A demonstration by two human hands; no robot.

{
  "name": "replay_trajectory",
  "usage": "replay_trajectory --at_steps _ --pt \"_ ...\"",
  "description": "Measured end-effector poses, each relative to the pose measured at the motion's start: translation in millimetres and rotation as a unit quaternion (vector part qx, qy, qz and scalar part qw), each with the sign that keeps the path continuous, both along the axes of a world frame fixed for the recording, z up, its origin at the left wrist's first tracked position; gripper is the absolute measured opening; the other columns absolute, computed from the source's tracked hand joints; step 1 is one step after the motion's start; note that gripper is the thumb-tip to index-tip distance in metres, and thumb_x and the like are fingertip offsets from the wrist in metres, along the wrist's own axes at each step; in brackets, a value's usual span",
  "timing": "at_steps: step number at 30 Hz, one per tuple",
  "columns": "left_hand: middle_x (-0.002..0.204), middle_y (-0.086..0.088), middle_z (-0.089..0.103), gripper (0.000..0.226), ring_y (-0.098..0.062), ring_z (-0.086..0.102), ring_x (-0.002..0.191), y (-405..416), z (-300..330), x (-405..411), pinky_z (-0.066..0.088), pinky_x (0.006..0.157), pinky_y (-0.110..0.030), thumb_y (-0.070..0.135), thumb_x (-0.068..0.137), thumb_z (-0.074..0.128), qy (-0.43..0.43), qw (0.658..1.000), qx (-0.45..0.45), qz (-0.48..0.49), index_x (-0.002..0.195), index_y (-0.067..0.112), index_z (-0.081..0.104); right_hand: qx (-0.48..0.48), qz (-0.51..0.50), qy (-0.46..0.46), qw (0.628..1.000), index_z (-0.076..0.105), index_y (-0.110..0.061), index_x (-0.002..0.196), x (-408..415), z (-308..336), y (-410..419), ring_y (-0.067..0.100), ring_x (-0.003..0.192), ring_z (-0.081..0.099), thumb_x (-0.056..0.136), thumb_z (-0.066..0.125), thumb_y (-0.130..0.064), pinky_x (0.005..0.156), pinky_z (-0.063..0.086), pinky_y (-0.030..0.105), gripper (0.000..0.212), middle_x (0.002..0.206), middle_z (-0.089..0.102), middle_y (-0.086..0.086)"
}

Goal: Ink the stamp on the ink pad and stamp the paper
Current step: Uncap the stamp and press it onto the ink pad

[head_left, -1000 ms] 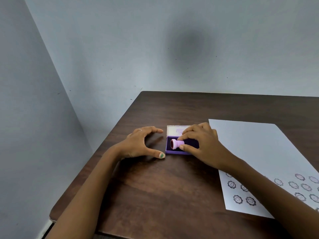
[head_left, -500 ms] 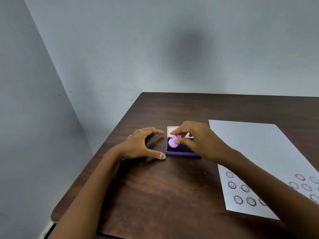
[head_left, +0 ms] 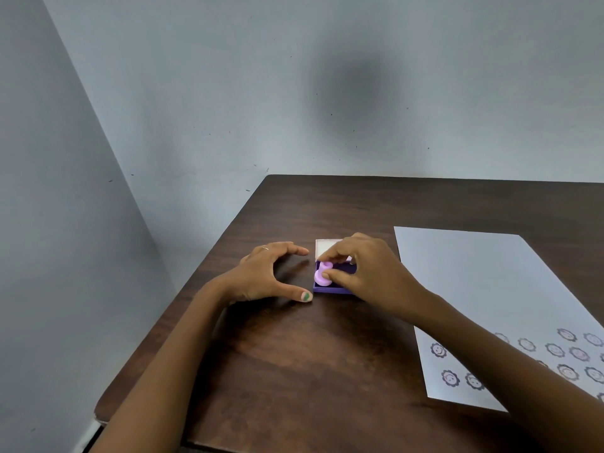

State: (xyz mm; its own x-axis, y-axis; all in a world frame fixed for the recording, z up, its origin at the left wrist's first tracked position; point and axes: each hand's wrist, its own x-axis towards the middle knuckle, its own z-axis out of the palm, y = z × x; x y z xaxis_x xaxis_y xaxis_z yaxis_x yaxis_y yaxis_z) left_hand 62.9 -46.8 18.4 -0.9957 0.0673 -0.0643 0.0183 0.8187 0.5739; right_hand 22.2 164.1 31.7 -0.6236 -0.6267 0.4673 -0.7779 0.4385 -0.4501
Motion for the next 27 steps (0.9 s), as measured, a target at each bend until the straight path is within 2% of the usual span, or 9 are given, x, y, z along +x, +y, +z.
replay_trajectory --at_steps 3,7,11,13,18,22,27 --pt "0.147 0.017 0.030 0.079 -0.010 0.021 0.135 -0.2 -0.4 -0.2 0.022 0.113 -0.042 0.061 0.059 0.076 -0.001 1.000 -0.004 0.001 0.129 0.050 0.041 -0.010 -0.013 -0.003 1.000 0.071 -0.014 0.093 -0.2 -1.7 1.0 0.006 0.074 0.048 0.075 0.072 -0.022 0.063 0.039 0.015 0.019 0.090 0.072 0.005" --pt "0.148 0.016 0.029 0.078 -0.010 0.020 0.136 0.3 -0.4 0.4 0.022 0.113 -0.041 0.061 0.059 0.077 -0.003 1.000 -0.004 0.003 0.128 0.050 0.041 0.015 -0.012 0.034 0.999 0.069 -0.012 0.102 1.3 -7.8 -2.0 0.006 0.083 0.045 0.080 0.067 -0.021 0.065 0.033 0.010 0.024 0.099 0.071 0.005" --pt "0.148 0.016 0.029 0.078 -0.010 0.019 0.137 1.3 0.6 1.2 0.021 0.114 -0.041 0.059 0.060 0.077 0.001 1.000 -0.004 0.005 0.129 0.049 0.041 0.034 -0.012 0.075 0.997 0.068 -0.012 0.105 7.8 -8.1 -0.2 0.016 0.094 0.052 0.084 0.062 -0.019 0.075 0.045 0.029 0.023 0.104 0.070 0.004" --pt "0.148 0.016 0.031 0.076 -0.010 0.020 0.137 2.6 0.9 1.8 0.021 0.114 -0.040 0.058 0.061 0.077 0.008 1.000 -0.003 0.007 0.128 0.050 0.042 0.044 -0.009 0.104 0.994 0.068 -0.011 0.105 11.6 -7.4 3.7 0.022 0.094 0.054 0.085 0.060 -0.017 0.075 0.047 0.037 0.023 0.103 0.072 0.005" --pt "0.147 0.015 0.033 0.075 -0.011 0.020 0.137 5.4 1.0 2.8 0.021 0.114 -0.042 0.058 0.061 0.077 0.018 1.000 -0.011 0.011 0.127 0.049 0.044 0.075 -0.024 0.137 0.987 0.069 -0.014 0.102 10.4 -2.0 4.8 0.023 0.095 0.050 0.089 0.055 -0.021 0.073 0.036 0.036 0.021 0.104 0.072 0.001" --pt "0.149 0.014 0.031 0.074 -0.013 0.019 0.138 5.5 2.0 1.9 0.020 0.114 -0.045 0.060 0.061 0.076 0.010 1.000 -0.017 0.010 0.127 0.049 0.044 0.083 -0.024 0.163 0.983 0.071 -0.014 0.093 13.1 -2.9 2.4 0.025 0.095 0.051 0.087 0.054 -0.021 0.072 0.029 0.033 0.019 0.094 0.074 0.000" --pt "0.150 0.015 0.030 0.073 -0.012 0.018 0.139 5.7 1.4 1.4 0.019 0.114 -0.045 0.061 0.061 0.076 0.010 1.000 -0.021 0.011 0.127 0.050 0.044 0.078 -0.036 0.151 0.985 0.072 -0.016 0.093 8.2 2.9 3.1 0.023 0.096 0.046 0.088 0.056 -0.023 0.072 0.017 0.030 0.018 0.092 0.073 -0.002"
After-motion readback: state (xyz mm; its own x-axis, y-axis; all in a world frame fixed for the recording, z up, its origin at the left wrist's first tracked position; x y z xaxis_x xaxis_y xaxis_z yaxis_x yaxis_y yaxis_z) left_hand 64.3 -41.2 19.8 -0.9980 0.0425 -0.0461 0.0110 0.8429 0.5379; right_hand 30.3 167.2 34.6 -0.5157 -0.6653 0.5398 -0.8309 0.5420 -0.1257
